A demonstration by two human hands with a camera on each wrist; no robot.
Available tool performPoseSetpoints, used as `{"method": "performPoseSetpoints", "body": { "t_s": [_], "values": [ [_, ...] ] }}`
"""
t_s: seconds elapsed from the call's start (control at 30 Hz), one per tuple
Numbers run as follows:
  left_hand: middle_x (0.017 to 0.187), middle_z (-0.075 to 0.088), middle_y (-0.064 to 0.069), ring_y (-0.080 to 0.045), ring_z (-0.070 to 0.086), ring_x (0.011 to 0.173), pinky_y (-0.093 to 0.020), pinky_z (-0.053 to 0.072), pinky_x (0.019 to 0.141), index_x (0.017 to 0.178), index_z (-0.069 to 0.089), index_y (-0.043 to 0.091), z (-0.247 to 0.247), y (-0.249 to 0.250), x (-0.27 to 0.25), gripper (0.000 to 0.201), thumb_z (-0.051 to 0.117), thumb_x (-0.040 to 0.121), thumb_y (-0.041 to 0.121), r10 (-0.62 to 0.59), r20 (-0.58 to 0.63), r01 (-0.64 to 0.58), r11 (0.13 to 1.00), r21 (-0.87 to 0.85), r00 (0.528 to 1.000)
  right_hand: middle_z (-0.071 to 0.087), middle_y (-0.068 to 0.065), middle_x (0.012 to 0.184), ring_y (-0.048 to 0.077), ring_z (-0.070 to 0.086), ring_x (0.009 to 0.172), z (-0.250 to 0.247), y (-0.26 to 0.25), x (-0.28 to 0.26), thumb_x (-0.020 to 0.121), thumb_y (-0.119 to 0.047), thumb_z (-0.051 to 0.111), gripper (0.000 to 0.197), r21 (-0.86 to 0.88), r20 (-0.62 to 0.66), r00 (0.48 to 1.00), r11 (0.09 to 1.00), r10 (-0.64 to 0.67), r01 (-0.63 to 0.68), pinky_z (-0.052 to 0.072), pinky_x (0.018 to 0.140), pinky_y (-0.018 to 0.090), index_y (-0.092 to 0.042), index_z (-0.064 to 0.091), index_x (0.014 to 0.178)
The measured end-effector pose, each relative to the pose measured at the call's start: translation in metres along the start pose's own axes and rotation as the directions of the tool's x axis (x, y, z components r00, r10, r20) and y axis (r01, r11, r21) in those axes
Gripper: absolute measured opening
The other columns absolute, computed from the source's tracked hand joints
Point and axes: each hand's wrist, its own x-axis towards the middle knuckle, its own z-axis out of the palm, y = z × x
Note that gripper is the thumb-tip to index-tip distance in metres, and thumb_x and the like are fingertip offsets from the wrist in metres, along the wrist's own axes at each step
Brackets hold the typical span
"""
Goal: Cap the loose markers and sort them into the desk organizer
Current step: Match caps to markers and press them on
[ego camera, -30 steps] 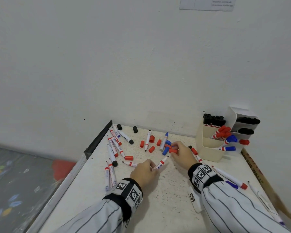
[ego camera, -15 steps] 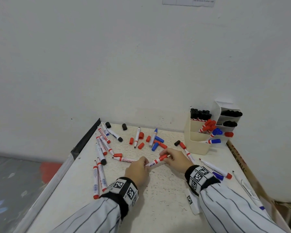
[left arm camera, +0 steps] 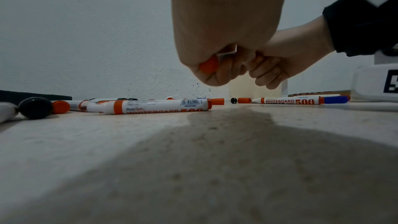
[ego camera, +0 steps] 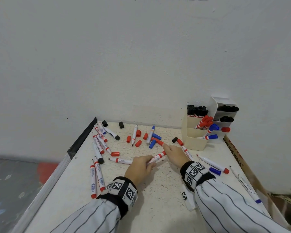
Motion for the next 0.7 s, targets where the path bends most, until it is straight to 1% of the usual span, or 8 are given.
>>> {"method": "performPoseSetpoints", "body": {
  "t_s": [0.07, 0.17, 0.23, 0.3, 0.37, 0.5, 0.6, 0.7],
  "values": [
    [0.071, 0.06, -0.005, -0.015, 0.053, 0.067, -0.023, 0.041, 0.063, 0.091, 0.063, 0.011, 0.001, 0.0, -0.001, 0.017, 0.051, 0.095, 0.022, 0.039, 0.01, -0.039, 0.999, -0.018, 0.999, 0.035, -0.002, 0.06, 0.013, 0.035, 0.058, -0.003, -0.003, -0.001, 0.1, -0.034, 0.03, 0.042, 0.022, 0.016, 0.999, 0.999, -0.041, 0.041, 0.026, 0.057, 0.029, -0.016, 0.036, 0.062],
    [0.06, 0.047, 0.006, -0.009, 0.042, 0.056, -0.021, 0.033, 0.056, 0.08, 0.058, 0.015, 0.002, 0.0, -0.001, 0.02, 0.049, 0.096, 0.022, 0.04, 0.032, -0.035, 0.989, -0.143, 0.999, 0.032, -0.003, 0.059, 0.011, 0.031, 0.056, -0.006, -0.007, -0.003, 0.1, -0.027, 0.03, 0.041, 0.07, 0.025, 0.991, 0.989, -0.132, 0.13, 0.023, 0.054, 0.025, -0.019, 0.034, 0.061],
    [0.058, 0.044, 0.007, -0.005, 0.039, 0.05, -0.018, 0.033, 0.052, 0.08, 0.06, 0.015, 0.001, 0.003, -0.002, 0.022, 0.047, 0.097, 0.022, -0.022, 0.078, 0.045, 0.954, -0.295, 0.997, 0.032, -0.003, 0.058, 0.011, 0.031, 0.056, -0.006, -0.007, -0.003, 0.1, -0.025, 0.032, 0.039, 0.095, 0.029, 0.982, 0.978, -0.188, 0.184, 0.024, 0.052, 0.021, -0.018, 0.036, 0.062],
    [0.055, 0.043, 0.008, -0.001, 0.034, 0.038, -0.014, 0.03, 0.041, 0.08, 0.06, 0.016, -0.002, 0.007, -0.004, 0.025, 0.044, 0.098, 0.022, -0.09, 0.15, 0.147, 0.89, -0.431, 0.985, 0.032, -0.002, 0.059, 0.01, 0.031, 0.056, -0.005, -0.006, -0.002, 0.1, -0.024, 0.033, 0.038, 0.114, 0.027, 0.971, 0.966, -0.237, 0.232, 0.026, 0.05, 0.017, -0.016, 0.037, 0.064],
    [0.049, 0.04, 0.01, -0.001, 0.028, 0.033, -0.015, 0.025, 0.034, 0.08, 0.058, 0.015, -0.006, 0.01, -0.007, 0.027, 0.041, 0.099, 0.024, -0.127, 0.23, 0.233, 0.817, -0.527, 0.965, 0.032, -0.002, 0.06, 0.009, 0.03, 0.056, -0.005, -0.005, -0.002, 0.1, -0.022, 0.034, 0.036, 0.124, 0.031, 0.957, 0.951, -0.288, 0.282, 0.028, 0.05, 0.015, -0.014, 0.038, 0.065],
    [0.044, 0.035, 0.012, -0.004, 0.024, 0.034, -0.014, 0.021, 0.035, 0.078, 0.057, 0.015, -0.009, 0.013, -0.007, 0.03, 0.04, 0.099, 0.03, -0.16, 0.305, 0.319, 0.739, -0.594, 0.939, 0.033, -0.003, 0.06, 0.008, 0.031, 0.056, -0.005, -0.005, -0.003, 0.101, -0.021, 0.033, 0.037, 0.1, 0.036, 0.935, 0.932, -0.352, 0.347, 0.028, 0.053, 0.016, -0.019, 0.038, 0.064],
    [0.047, 0.038, 0.009, -0.004, 0.026, 0.034, -0.014, 0.021, 0.035, 0.08, 0.059, 0.014, -0.007, 0.014, -0.005, 0.029, 0.042, 0.098, 0.029, -0.171, 0.261, 0.297, 0.748, -0.594, 0.95, 0.034, -0.005, 0.061, 0.007, 0.033, 0.057, -0.006, -0.006, -0.001, 0.1, -0.023, 0.034, 0.035, 0.103, 0.039, 0.929, 0.926, -0.368, 0.363, 0.03, 0.055, 0.014, -0.022, 0.04, 0.066],
    [0.056, 0.047, 0.003, -0.007, 0.034, 0.037, -0.019, 0.028, 0.038, 0.084, 0.064, 0.013, -0.005, 0.011, -0.001, 0.027, 0.047, 0.096, 0.03, -0.184, 0.186, 0.258, 0.777, -0.574, 0.965, 0.037, -0.005, 0.06, 0.007, 0.033, 0.055, -0.006, -0.006, 0.005, 0.099, -0.025, 0.039, 0.032, 0.111, 0.054, 0.927, 0.925, -0.37, 0.363, 0.028, 0.053, 0.016, -0.02, 0.041, 0.068]
  ]
}}
